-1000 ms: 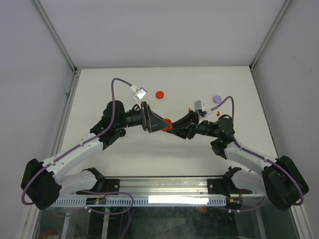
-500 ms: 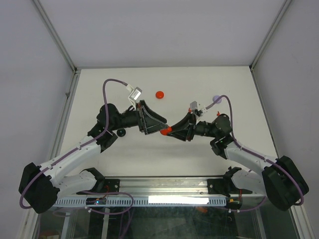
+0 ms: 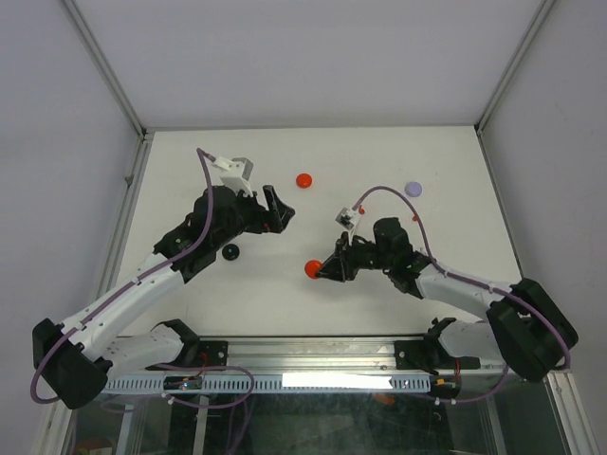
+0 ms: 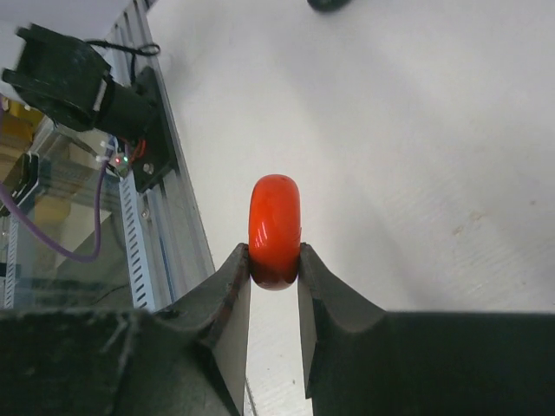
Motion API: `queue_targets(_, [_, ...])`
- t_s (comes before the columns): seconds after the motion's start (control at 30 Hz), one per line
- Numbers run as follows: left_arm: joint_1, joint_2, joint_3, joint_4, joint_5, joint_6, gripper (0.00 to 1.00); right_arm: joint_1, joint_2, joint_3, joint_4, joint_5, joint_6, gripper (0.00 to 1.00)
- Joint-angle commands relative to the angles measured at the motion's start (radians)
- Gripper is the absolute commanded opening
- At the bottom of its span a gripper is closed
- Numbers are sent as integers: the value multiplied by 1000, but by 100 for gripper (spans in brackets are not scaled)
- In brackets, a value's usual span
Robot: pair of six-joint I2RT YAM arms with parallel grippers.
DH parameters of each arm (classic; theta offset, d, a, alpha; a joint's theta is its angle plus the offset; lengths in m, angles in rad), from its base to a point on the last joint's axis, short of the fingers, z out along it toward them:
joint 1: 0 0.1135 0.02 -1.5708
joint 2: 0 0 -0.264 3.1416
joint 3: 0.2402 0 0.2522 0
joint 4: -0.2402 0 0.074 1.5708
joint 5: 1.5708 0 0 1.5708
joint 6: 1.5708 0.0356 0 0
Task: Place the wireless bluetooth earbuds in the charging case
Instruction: Place the charging case at the center of the board.
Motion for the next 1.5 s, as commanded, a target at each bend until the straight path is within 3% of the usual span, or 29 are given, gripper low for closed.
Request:
queue_targets(0.0, [23,16,100,-135,-298,179,89,61,125,66,-37,75,48,0])
queue_targets(0.2, [107,76,122,-102,-445,305,93,143,344,161,7,70,123,0])
queue_targets(0.33, [218,80,42,-41,-359,255,93,172,457,218,70,75,196,1])
queue_targets(0.4, [266,78,23,-42,-302,241,94,180,504,245,76,81,212,5])
queue_targets(0.5, [282,88,7,-38,-325,260,94,183,563,284,58,96,215,11])
queue_targets(0.67, [296,129,19,-52,-281,244,94,183,577,325,-53,141,166,32])
queue_targets(0.9, [313,174,40,-84,-187,200,97,181,454,318,-234,309,62,58])
queue_targets(1.17, [310,322,147,-130,-37,83,99,161,153,263,-399,640,-59,71])
queue_targets(1.47, [247,641,381,-152,-99,9,99,135,-258,108,-380,793,-120,86])
